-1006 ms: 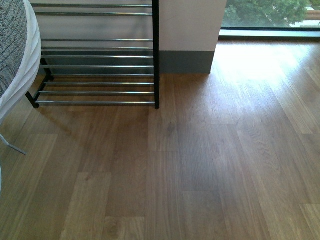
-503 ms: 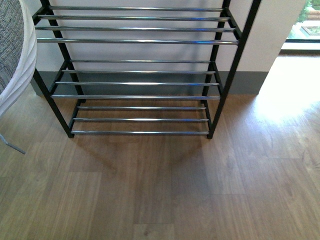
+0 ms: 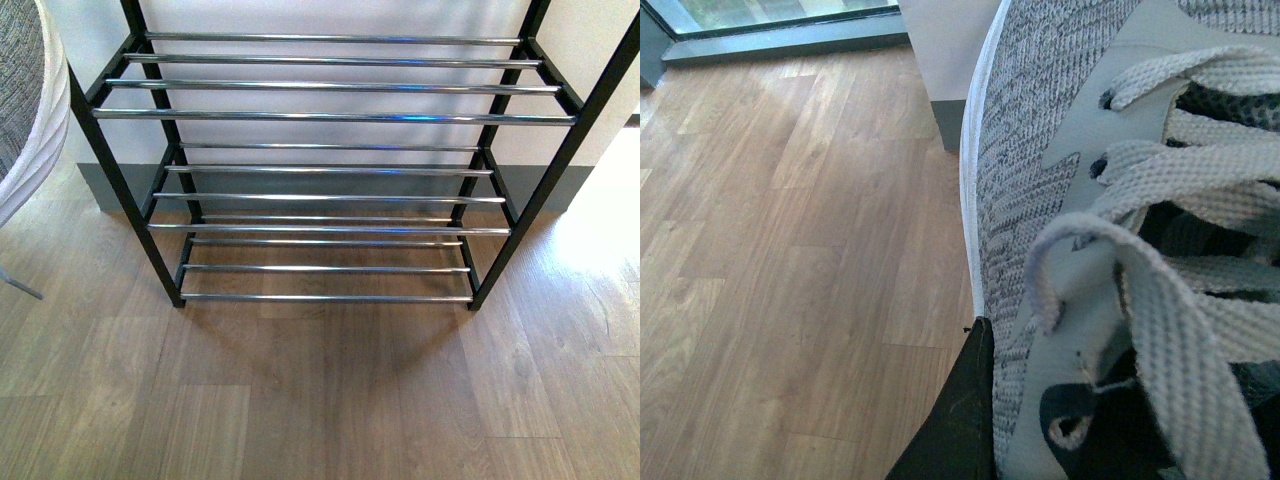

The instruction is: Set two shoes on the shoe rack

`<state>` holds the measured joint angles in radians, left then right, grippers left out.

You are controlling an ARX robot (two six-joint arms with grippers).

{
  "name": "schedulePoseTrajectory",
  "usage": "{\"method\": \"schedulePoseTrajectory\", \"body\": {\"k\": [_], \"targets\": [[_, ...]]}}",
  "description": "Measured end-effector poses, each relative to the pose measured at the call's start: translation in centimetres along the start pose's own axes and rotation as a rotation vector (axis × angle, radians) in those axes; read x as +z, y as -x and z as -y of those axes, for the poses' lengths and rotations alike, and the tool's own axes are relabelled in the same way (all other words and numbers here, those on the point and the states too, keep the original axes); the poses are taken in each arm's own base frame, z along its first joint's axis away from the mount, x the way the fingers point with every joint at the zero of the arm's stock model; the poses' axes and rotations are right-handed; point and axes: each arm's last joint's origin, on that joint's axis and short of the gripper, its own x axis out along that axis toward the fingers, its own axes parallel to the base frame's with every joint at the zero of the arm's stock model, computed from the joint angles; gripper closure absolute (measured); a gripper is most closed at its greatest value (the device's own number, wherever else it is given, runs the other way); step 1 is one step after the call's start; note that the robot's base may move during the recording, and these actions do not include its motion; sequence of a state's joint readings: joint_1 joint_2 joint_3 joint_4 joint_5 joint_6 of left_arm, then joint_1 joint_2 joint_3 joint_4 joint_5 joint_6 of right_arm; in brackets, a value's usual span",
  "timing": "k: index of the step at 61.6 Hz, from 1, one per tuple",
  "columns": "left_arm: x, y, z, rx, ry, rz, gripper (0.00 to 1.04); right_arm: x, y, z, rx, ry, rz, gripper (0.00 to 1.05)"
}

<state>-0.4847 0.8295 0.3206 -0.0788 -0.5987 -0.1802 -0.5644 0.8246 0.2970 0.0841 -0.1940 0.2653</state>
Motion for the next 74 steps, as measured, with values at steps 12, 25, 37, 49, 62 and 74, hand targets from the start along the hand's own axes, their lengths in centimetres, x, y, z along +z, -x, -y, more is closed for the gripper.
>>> {"method": "schedulePoseTrajectory", "body": {"k": [12,25,37,49,62,74], "targets": [[0.0,0.0,0.01,-0.003,0.0,-0.001,1.03,0.0,0.0,0.01,-0.002,0.0,0.001,1.03],[0.0,0.0,0.01,-0.004,0.0,-0.001,1.03,0.0,0.0,0.01,-0.003,0.0,0.001,1.03],[0.0,0.0,0.01,-0.004,0.0,-0.001,1.03,-0.01,0.0,0.01,-0.003,0.0,0.0,1.03],[-0.03,0.0,0.01,-0.004,-0.001,-0.002,1.03,-0.01,-0.01,0.02,-0.004,0.0,0.0,1.03],[-0.03,0.0,0.01,-0.003,-0.001,-0.002,1.03,-0.01,-0.01,0.02,-0.004,0.0,0.0,1.03],[-0.07,-0.01,0.01,-0.003,-0.002,-0.002,1.03,-0.01,0.0,0.01,-0.003,0.0,0.0,1.03]]}}
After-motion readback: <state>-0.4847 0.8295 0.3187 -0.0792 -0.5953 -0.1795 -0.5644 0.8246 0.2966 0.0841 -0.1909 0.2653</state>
